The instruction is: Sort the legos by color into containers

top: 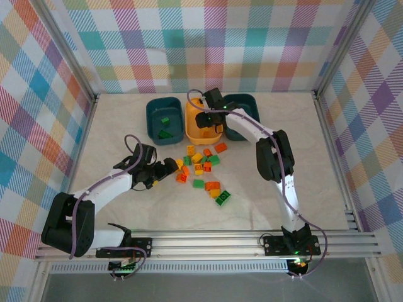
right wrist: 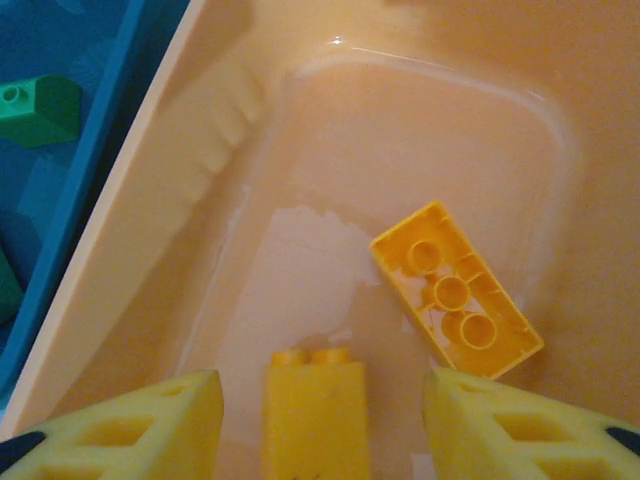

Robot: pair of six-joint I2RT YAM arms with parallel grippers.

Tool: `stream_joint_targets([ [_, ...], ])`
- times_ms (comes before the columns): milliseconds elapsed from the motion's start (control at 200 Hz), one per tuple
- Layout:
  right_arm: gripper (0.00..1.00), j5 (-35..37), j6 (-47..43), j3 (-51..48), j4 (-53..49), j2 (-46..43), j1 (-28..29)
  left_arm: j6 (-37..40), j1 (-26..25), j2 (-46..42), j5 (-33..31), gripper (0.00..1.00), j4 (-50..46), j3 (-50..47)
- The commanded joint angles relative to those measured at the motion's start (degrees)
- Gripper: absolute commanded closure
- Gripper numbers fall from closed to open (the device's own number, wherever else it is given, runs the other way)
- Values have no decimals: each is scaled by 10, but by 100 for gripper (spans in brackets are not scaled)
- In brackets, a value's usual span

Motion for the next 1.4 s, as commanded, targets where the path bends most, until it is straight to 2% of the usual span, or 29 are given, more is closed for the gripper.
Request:
stream_joint_targets([
  [0, 45, -9, -5, -19, -3, -48, -2, 14, -10, -9, 1, 2, -19, 21],
  [115, 46, -2, 13, -119, 28, -137, 2, 12, -22, -11, -6, 2, -19, 26],
  [255, 45, 24, 67, -313, 56, -278, 22, 10, -48, -17, -11, 3, -6, 28],
  [355, 37, 28, 84, -452, 60, -369, 52, 27, -76, -15, -19, 3, 16, 38],
  [465, 31, 34, 106, -557, 25, -454, 86, 38, -91, -4, -26, 3, 16, 47],
  [550, 27, 20, 166, -605, -14, -501, 105, 36, -95, 8, -24, 3, 21, 50],
  [665, 27, 34, 330, -653, -51, -544, 140, 21, -100, 26, -30, 3, 33, 50],
  [805, 24, 53, 472, -698, -28, -568, 180, 3, -103, 44, -31, 4, 46, 54],
  [1025, 21, 61, 592, -717, 13, -538, 194, 6, -105, 28, -46, 5, 24, 51],
  [1160, 21, 63, 632, -712, 45, -507, 199, 5, -104, 8, -51, 5, 23, 39],
  [1260, 22, 71, 649, -687, 27, -468, 207, 9, -104, 2, -56, 5, 17, 35],
  [1395, 30, 63, 677, -691, 36, -438, 217, 14, -104, -1, -62, 5, 8, 34],
])
